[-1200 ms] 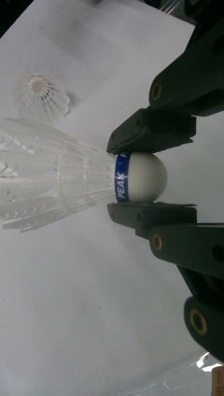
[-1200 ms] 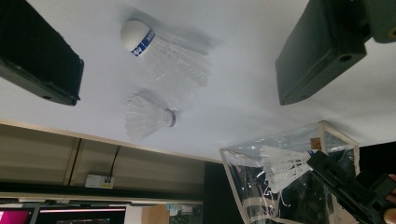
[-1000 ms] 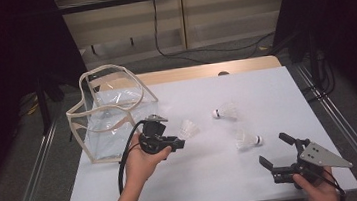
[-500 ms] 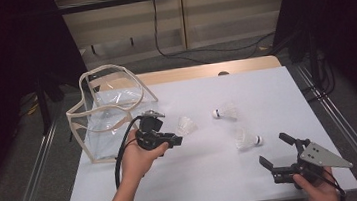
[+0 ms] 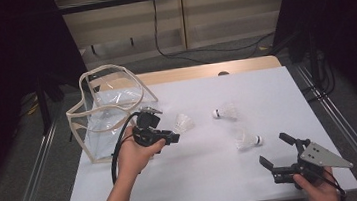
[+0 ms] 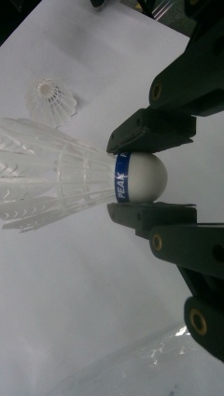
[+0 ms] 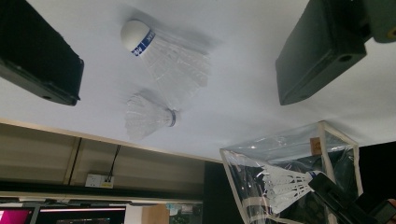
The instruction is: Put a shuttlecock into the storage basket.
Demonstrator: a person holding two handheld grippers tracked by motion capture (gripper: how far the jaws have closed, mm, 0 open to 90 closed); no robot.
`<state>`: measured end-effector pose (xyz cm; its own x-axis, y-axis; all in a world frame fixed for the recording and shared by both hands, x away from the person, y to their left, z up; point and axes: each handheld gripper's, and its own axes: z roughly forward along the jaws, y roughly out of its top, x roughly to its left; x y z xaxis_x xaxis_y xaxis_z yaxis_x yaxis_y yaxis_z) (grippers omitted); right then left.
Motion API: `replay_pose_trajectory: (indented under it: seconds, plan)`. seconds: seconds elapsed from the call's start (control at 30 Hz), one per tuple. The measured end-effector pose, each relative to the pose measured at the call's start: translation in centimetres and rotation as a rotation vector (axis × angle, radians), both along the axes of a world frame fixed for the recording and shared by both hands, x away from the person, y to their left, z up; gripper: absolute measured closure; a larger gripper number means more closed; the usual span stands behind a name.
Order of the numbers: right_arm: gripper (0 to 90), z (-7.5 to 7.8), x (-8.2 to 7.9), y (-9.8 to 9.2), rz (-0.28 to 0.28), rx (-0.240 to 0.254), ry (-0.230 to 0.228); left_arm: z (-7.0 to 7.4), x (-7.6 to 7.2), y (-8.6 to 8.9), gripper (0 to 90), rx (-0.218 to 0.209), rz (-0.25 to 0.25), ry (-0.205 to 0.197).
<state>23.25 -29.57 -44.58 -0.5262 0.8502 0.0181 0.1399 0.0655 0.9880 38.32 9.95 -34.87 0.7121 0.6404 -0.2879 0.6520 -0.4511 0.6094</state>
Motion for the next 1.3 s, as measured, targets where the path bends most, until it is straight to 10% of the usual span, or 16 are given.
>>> replay_pose_trajectory:
  seconds: [1.3]
  plan:
    - [0.6, 0.0, 0.0, 0.0, 0.001, -0.001, 0.001, 3.0, 1.0, 0.2, 65.6, 0.024, -0.032, 0.004]
